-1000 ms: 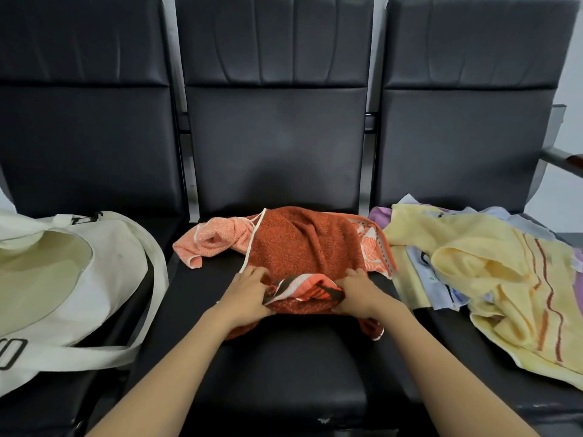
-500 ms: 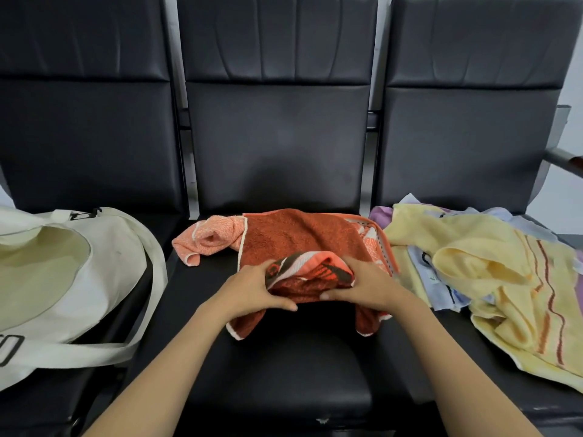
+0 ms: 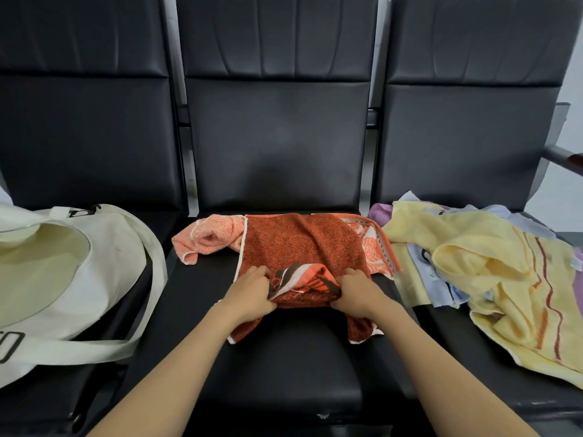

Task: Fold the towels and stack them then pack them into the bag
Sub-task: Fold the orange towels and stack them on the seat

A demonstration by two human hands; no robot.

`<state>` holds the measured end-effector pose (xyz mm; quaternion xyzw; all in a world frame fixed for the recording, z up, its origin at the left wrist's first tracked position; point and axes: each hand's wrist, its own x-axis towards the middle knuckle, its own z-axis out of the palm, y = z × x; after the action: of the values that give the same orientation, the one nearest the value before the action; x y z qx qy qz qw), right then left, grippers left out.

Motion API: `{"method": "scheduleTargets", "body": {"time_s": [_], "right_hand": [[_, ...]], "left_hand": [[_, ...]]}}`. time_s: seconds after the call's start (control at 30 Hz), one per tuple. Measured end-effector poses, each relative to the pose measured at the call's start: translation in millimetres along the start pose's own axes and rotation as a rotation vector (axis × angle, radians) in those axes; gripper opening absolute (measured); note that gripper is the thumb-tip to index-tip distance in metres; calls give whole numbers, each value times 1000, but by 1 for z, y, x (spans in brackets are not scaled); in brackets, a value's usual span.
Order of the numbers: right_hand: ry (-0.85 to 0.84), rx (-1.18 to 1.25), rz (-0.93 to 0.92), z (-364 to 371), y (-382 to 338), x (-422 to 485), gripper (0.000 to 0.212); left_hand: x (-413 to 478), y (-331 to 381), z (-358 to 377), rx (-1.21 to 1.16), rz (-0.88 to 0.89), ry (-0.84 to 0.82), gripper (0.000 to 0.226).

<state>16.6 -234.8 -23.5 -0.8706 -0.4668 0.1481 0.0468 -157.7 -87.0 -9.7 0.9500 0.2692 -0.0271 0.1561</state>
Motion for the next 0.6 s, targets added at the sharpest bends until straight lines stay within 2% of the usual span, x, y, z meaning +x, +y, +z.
{"method": "scheduleTargets", "body": {"time_s": [0.1, 0.2, 0.3, 0.4, 0.43, 0.5, 0.6], "right_hand": [[126, 183, -17, -8, -1, -5, 16], [323, 232, -39, -20, -4, -10, 12], [576, 343, -149, -36, -10, -21, 21], [764, 336, -316, -52, -10, -30, 45], [765, 315, -328, -54, -8, -30, 46], [670, 295, -312, -53, -4, -29, 44], [353, 262, -230, -42, 2, -19, 54]], "left_hand": [[-1, 1, -3, -49, 77, 91, 15], [-1, 5, -7, -118, 37, 199, 49], [-4, 9, -17, -223, 81, 423, 36], [-10, 8, -30, -382, 141, 584, 30], [-10, 6, -33, -413, 145, 587, 33], [-8, 1, -35, -433, 126, 488, 46], [-1, -8, -25, -462, 78, 178, 67]]}}
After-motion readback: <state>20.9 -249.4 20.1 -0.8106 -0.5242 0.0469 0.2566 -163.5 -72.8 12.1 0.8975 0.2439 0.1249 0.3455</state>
